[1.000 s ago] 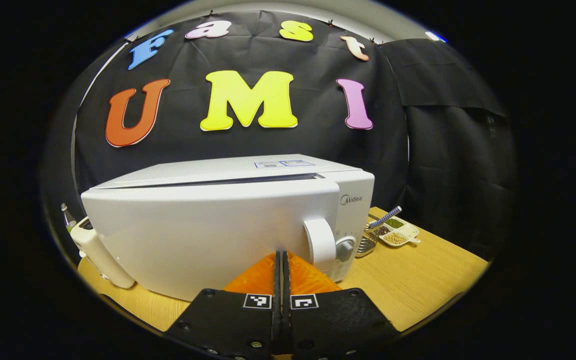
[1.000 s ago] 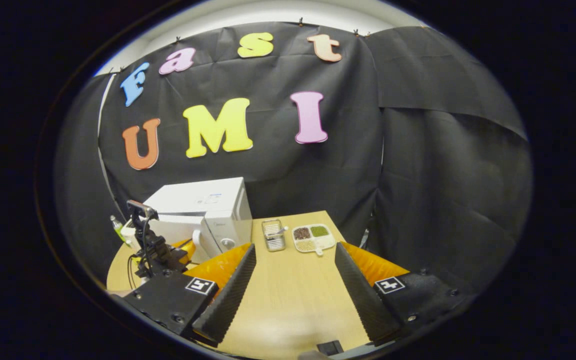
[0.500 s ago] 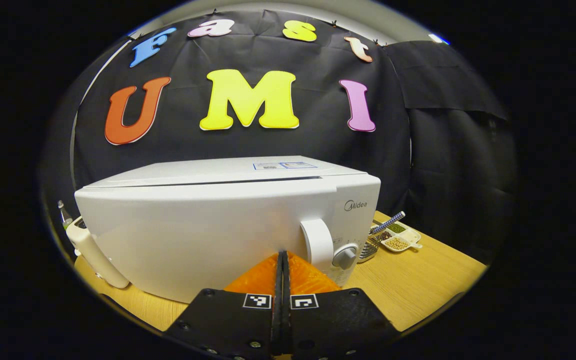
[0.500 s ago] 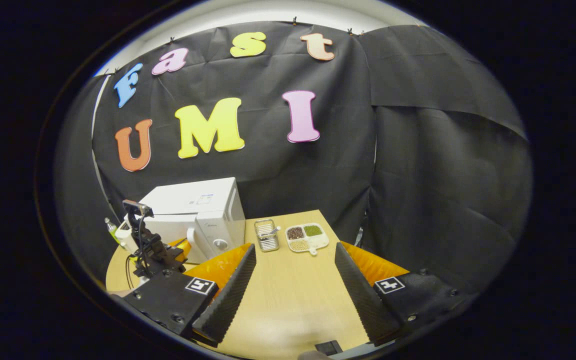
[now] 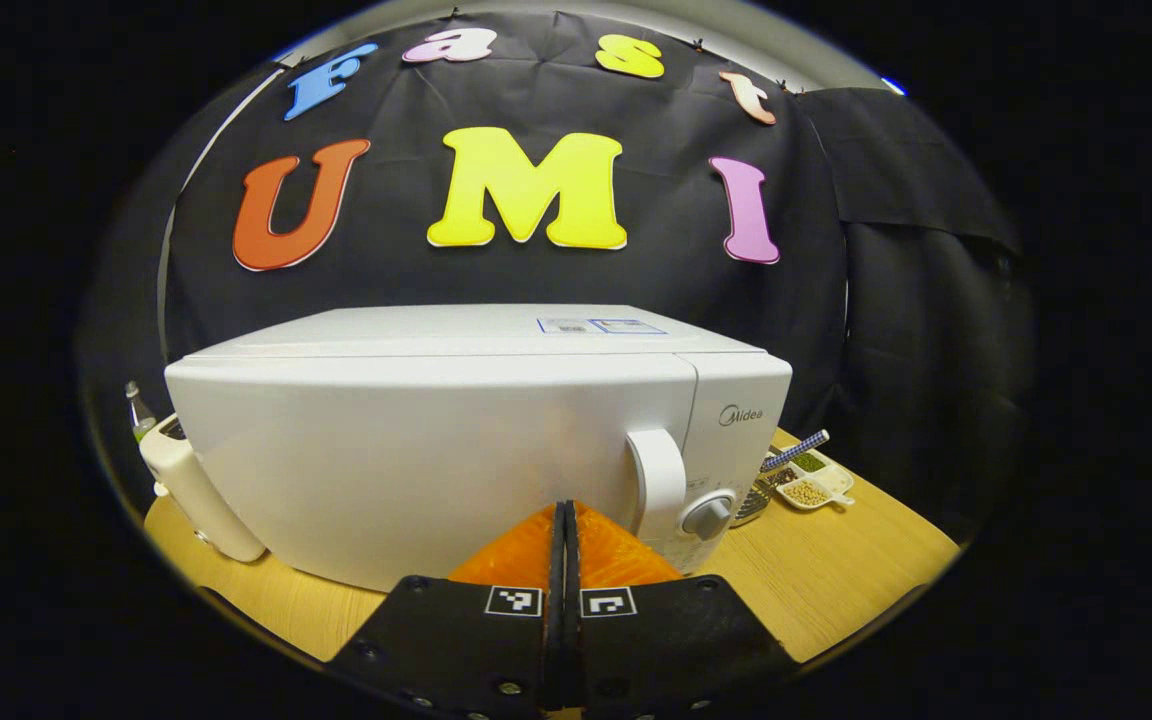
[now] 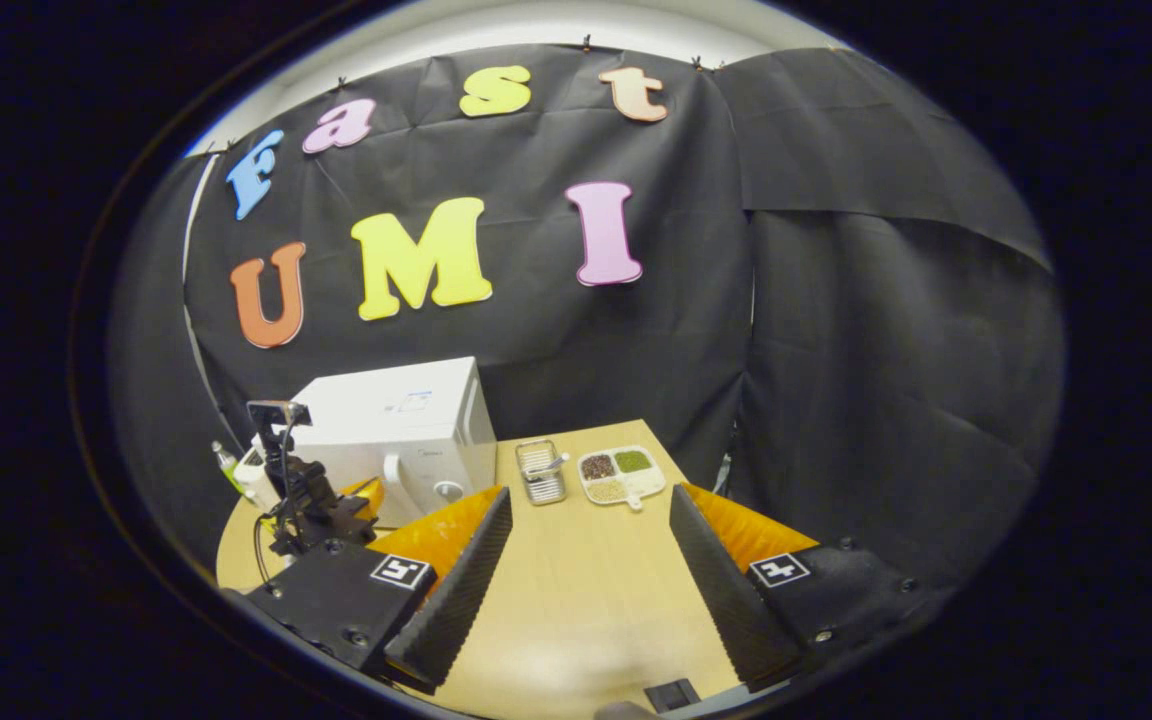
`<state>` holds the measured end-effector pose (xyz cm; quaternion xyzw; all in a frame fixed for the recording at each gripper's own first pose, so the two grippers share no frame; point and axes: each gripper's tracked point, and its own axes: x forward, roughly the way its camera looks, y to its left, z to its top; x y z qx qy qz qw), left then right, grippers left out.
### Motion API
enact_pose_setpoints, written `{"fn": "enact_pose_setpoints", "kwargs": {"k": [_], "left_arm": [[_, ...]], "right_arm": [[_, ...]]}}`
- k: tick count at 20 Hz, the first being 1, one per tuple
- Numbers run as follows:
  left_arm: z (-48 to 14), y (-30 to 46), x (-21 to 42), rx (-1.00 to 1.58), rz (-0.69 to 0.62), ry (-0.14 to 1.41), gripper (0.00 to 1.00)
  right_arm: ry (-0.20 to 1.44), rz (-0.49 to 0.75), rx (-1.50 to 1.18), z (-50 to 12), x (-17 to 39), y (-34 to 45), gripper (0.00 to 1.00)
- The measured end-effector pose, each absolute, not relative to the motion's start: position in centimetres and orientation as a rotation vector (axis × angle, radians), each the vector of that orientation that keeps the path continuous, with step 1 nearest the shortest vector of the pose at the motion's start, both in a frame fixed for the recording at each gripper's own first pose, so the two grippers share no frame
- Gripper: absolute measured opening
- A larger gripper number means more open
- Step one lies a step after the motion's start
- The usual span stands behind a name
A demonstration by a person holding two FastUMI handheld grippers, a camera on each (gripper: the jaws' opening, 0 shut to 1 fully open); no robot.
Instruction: Open the microwave oven with the left hand, put the food in, and close the microwave oven.
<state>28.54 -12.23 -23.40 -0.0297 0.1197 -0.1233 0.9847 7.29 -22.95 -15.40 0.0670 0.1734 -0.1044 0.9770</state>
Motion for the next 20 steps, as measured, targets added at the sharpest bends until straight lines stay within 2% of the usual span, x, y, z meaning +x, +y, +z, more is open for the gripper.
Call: {"fn": "enact_pose_setpoints", "kwargs": {"k": [3, 4, 5, 6, 9, 10, 11, 15, 20], "left_arm": [[-23.1, -9.4, 26.3, -0.026, -0.217, 0.229, 0.01], [-23.1, -8.2, 25.2, 0.004, -0.199, 0.219, 0.32], [-23.3, -5.9, 24.0, 0.047, -0.149, 0.222, 0.64], [-23.7, -4.3, 22.7, 0.067, -0.129, 0.232, 0.95], [-23.8, -2.5, 18.4, 0.005, -0.132, 0.272, 0.95], [-23.3, -2.1, 17.0, -0.015, -0.13, 0.284, 0.95], [-22.6, -1.7, 15.7, -0.023, -0.13, 0.292, 0.94], [-17.5, -0.2, 10.5, -0.07, -0.117, 0.266, 0.95], [-8.7, 2.5, 6.4, -0.078, -0.057, 0.131, 0.95]], "right_arm": [[0.322, -0.202, 0.108, -14.8, 7.3, -22.5, 1.0], [0.314, -0.199, 0.105, -14.6, 7.3, -22.2, 1.0], [0.309, -0.196, 0.102, -14.6, 7.3, -22.0, 0.92], [0.303, -0.191, 0.103, -14.5, 7.3, -21.8, 1.0], [0.28, -0.165, 0.089, -14.2, 7.1, -20.2, 1.0], [0.265, -0.155, 0.074, -14.0, 7.1, -19.6, 0.92], [0.261, -0.142, 0.057, -14.0, 7.0, -18.8, 1.0], [0.223, -0.056, 0.02, -13.2, 7.0, -14.9, 1.0], [0.152, 0.018, 0.019, -11.1, 7.5, -11.9, 1.0]]}}
